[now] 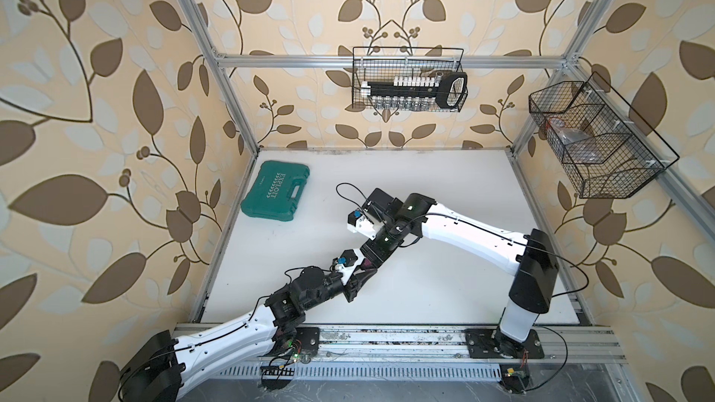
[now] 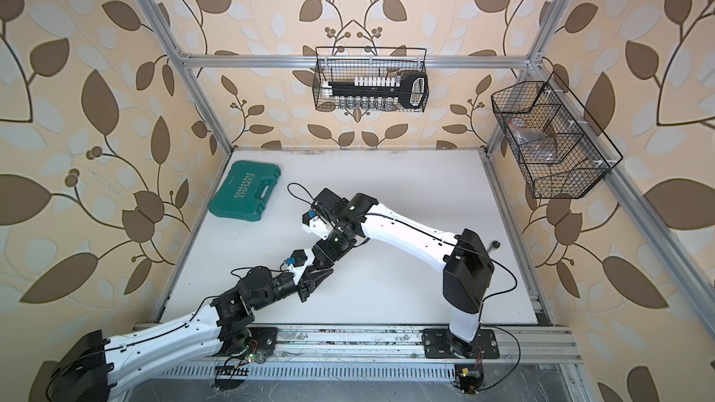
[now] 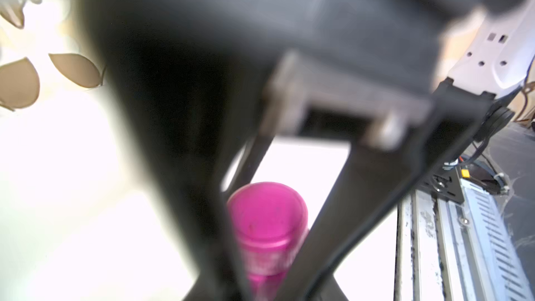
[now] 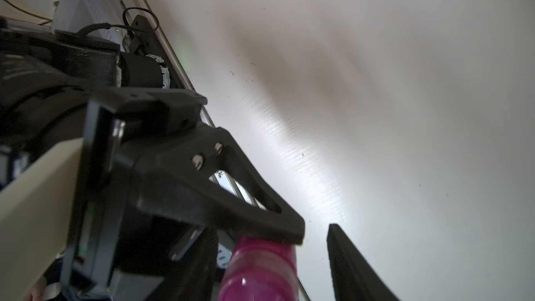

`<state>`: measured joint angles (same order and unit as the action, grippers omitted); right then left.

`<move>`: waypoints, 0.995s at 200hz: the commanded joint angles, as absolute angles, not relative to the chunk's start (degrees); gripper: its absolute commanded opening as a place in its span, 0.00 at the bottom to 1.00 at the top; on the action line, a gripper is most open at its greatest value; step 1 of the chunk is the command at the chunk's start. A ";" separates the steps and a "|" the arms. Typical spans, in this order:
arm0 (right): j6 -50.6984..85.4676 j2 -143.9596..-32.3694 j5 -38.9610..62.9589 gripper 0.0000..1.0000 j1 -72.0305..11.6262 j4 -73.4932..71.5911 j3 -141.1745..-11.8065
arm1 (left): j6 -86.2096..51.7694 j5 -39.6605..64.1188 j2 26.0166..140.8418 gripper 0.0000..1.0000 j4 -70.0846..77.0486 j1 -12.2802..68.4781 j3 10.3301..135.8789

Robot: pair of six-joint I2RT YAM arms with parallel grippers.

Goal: Close the paint jar lid
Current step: Screw the lid onto the paint jar.

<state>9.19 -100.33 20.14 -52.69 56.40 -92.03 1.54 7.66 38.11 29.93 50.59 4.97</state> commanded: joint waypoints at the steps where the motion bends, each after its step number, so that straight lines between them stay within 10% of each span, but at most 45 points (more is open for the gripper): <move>1: 6.93 -94.63 20.07 0.64 -50.14 60.46 -92.95 | 1.79 9.57 38.14 0.08 34.62 50.80 7.30; 110: 1.66 -80.55 32.43 0.74 -42.45 45.17 -77.45 | 1.14 10.94 39.64 0.08 35.98 50.72 7.21; 199: -33.17 -83.73 36.41 0.69 -46.42 55.17 -80.87 | 1.15 12.28 40.25 0.08 34.48 50.54 7.92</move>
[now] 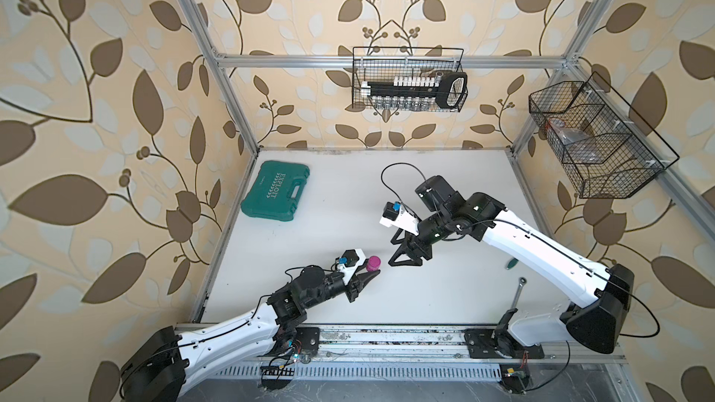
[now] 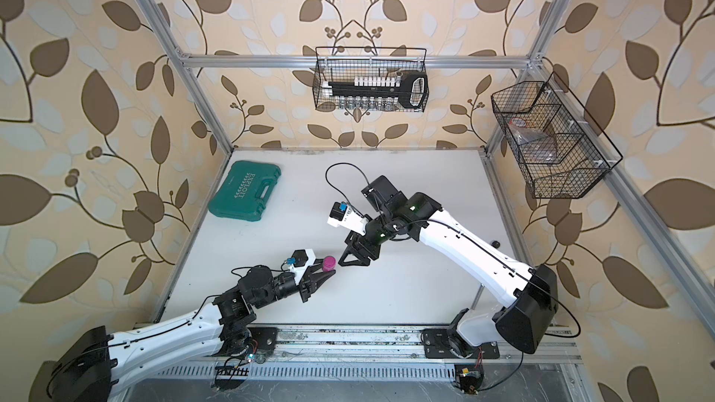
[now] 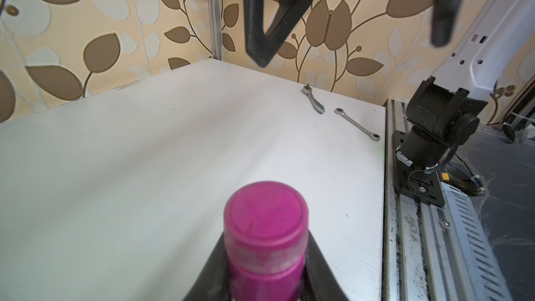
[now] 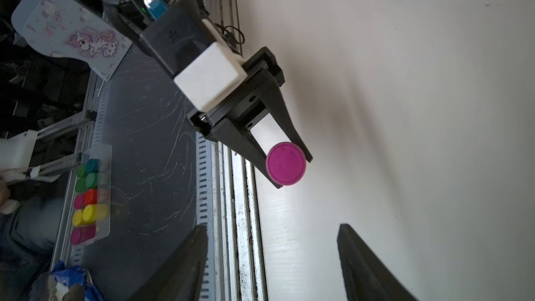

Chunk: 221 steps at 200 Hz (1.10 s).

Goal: Close the paint jar lid
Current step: Screw the lid onto the paint jar.

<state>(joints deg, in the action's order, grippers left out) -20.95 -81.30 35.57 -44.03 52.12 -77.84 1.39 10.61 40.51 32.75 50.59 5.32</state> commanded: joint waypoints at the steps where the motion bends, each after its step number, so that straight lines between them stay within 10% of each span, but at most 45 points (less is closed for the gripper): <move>1: -33.42 -83.88 36.36 0.69 -46.54 55.36 -81.04 | 1.15 12.29 40.25 0.08 34.51 50.54 7.91; 221: -40.61 -102.37 27.33 0.41 -51.61 68.44 -97.80 | 1.24 12.68 39.29 0.08 33.25 50.12 8.26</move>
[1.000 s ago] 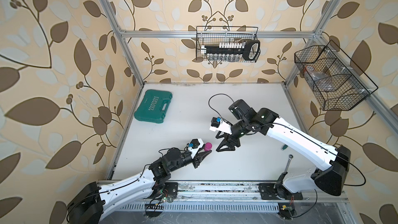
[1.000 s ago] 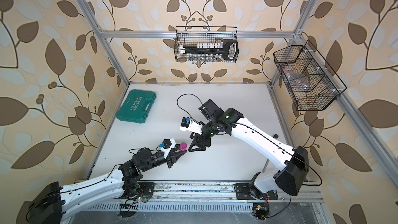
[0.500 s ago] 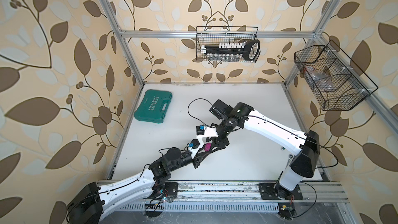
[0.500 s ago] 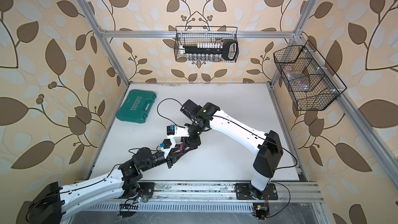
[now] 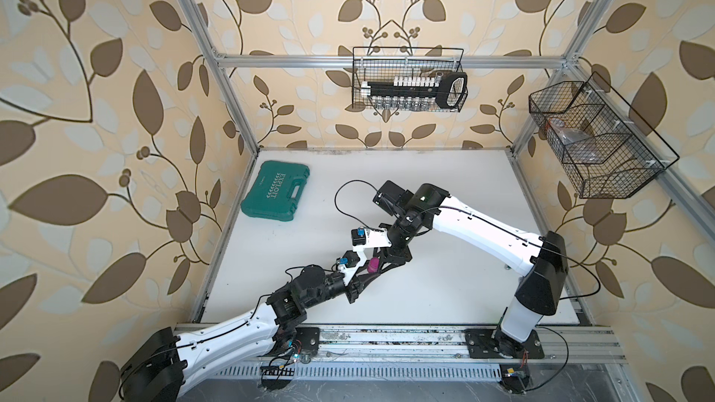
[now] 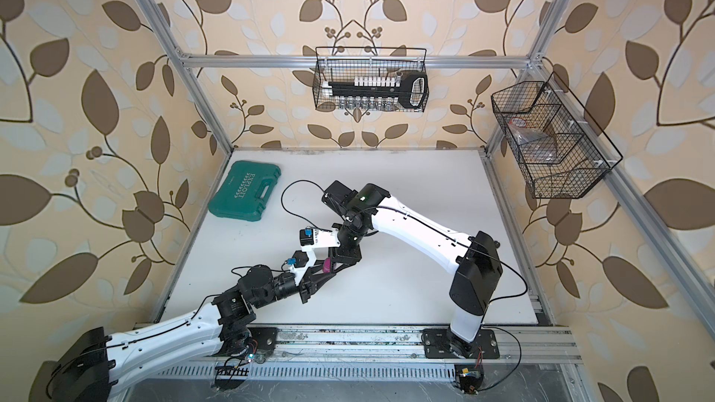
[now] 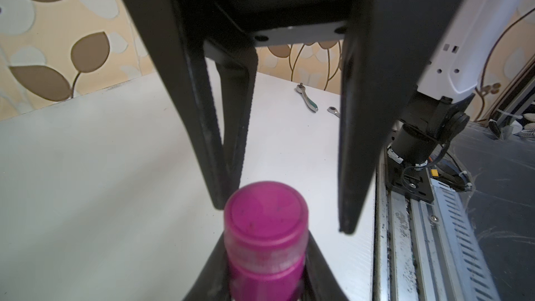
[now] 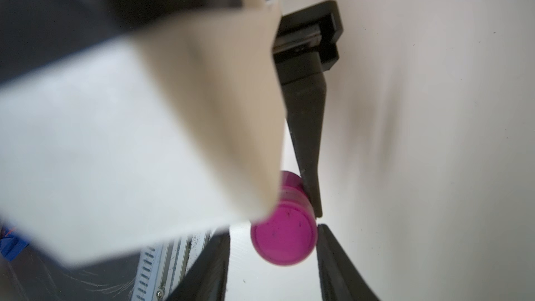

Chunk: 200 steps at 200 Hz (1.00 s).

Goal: Close the paint jar lid
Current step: Screw the lid onto the paint jar.

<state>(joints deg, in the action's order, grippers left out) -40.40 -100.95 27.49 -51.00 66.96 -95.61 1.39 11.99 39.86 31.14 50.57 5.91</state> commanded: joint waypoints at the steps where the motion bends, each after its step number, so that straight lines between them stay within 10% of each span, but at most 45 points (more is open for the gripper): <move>1: -40.65 -102.38 27.33 0.41 -51.65 68.46 -97.81 | 1.24 12.62 39.29 0.08 33.23 50.15 8.26; 115: -35.23 -101.06 27.18 0.23 -52.99 63.38 -93.32 | 1.37 12.04 38.67 0.08 33.23 50.10 8.07; 200: -0.65 -101.75 21.23 0.26 -54.08 50.70 -87.26 | 1.42 10.50 37.03 0.07 33.15 50.05 7.67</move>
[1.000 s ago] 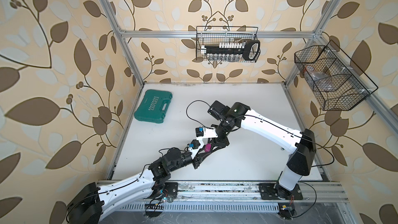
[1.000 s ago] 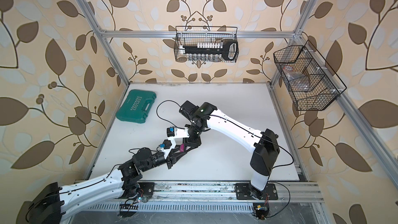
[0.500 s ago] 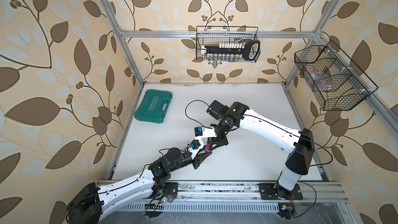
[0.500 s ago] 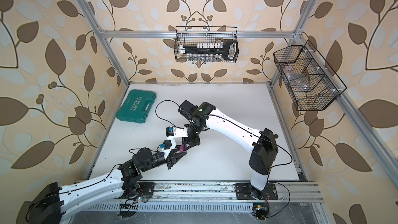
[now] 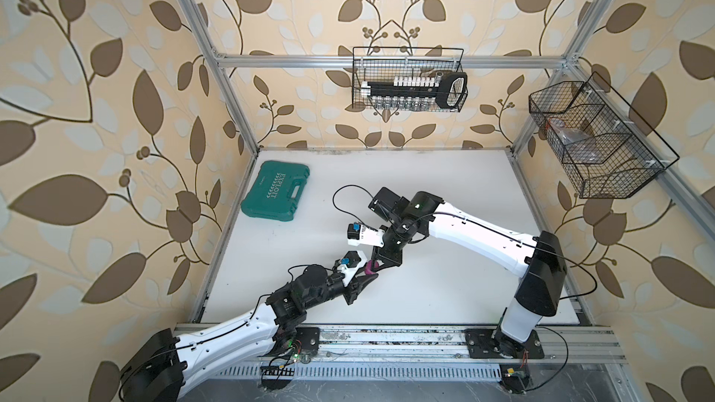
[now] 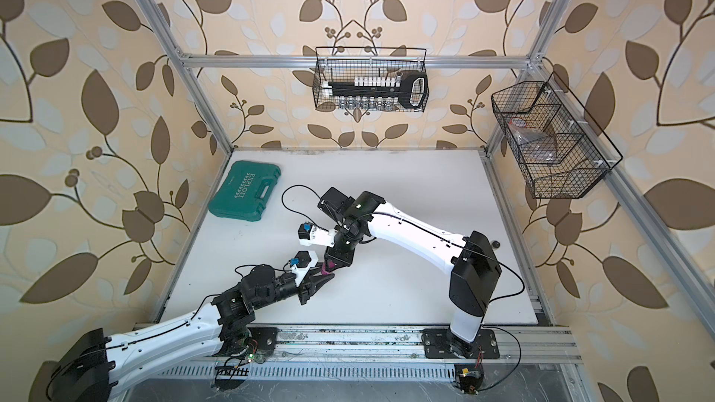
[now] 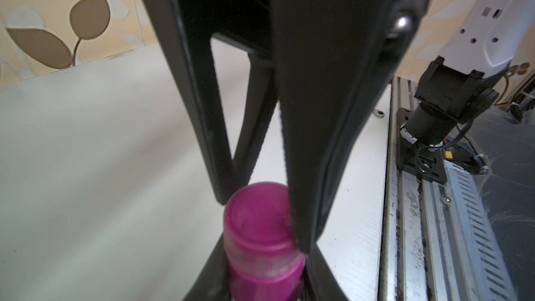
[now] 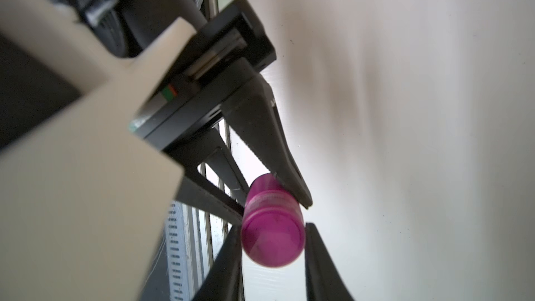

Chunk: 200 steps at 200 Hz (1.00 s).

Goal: Close the paint jar lid
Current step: Screw the lid onto the paint jar.

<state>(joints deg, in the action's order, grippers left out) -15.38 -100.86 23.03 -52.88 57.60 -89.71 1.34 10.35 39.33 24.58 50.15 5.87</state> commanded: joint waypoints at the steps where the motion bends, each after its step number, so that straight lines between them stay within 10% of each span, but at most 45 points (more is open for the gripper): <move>1: -0.33 -101.81 21.12 0.26 -54.06 50.62 -87.22 | 1.46 10.48 36.97 0.07 33.14 50.03 7.66; 161: 19.15 -72.22 29.82 0.75 -40.98 37.03 -68.49 | 0.83 11.79 37.78 0.07 34.89 50.02 7.09; 200: 38.07 -66.12 45.33 0.76 -35.51 8.73 -49.55 | 0.79 11.94 39.02 0.07 38.50 50.02 6.42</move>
